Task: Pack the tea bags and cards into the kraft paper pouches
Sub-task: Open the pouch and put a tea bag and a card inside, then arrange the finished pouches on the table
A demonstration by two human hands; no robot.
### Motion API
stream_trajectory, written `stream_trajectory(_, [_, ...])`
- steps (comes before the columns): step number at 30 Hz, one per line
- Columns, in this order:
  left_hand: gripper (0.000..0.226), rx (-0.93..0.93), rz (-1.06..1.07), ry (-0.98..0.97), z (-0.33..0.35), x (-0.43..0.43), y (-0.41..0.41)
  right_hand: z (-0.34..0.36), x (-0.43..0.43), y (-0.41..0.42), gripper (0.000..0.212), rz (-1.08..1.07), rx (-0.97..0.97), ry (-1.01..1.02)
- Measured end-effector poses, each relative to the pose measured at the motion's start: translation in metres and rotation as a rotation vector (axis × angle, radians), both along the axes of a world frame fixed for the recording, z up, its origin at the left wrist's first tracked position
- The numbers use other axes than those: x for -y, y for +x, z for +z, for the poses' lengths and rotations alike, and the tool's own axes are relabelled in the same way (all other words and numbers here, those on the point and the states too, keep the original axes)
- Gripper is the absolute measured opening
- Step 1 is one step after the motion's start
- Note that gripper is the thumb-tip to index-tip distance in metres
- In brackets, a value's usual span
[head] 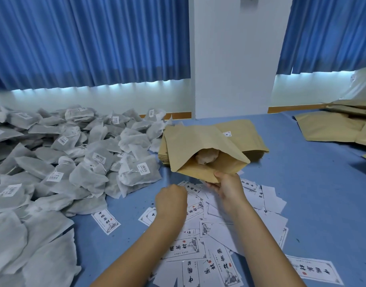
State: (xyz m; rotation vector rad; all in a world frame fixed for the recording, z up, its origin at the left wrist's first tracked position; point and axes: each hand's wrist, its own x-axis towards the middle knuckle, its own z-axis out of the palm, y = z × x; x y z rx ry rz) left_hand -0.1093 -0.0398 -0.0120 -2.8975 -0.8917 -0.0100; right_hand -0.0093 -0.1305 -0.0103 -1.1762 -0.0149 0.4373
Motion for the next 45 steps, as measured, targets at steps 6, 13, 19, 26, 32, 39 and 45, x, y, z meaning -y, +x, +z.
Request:
stream_trajectory(6, [0.047, 0.443, -0.192, 0.171, 0.045, 0.031, -0.025, 0.001, 0.0, -0.002, 0.014, -0.003, -0.019, 0.016])
stream_trajectory(13, [0.032, 0.334, -0.352, 0.297, 0.065, 0.041, 0.004, 0.001, -0.003, -0.01, 0.03, 0.051, 0.053, 0.004])
stream_trajectory(19, [0.018, 0.167, -0.285, 0.076, 0.049, 0.021, 0.055, 0.0, -0.007, -0.012, 0.029, 0.081, 0.136, -0.073])
stream_trajectory(26, [0.027, 0.15, -0.186, -0.028, 0.058, 0.011, 0.059, -0.002, -0.003, -0.013, 0.022, 0.117, 0.166, -0.118])
stream_trajectory(32, [0.016, 0.851, -0.51, 0.422, 0.058, 0.041, 0.024, -0.004, -0.007, -0.008, 0.024, 0.1, 0.298, -0.25])
stream_trajectory(39, [0.026, 0.585, -0.362, 0.18, 0.037, 0.034, 0.028, 0.003, 0.007, -0.008, 0.039, 0.32, 0.259, 0.095])
stream_trajectory(45, [0.012, 0.72, -0.453, -0.259, 0.004, 0.054, 0.014, 0.006, 0.011, -0.001, 0.028, 0.073, 0.086, -0.071])
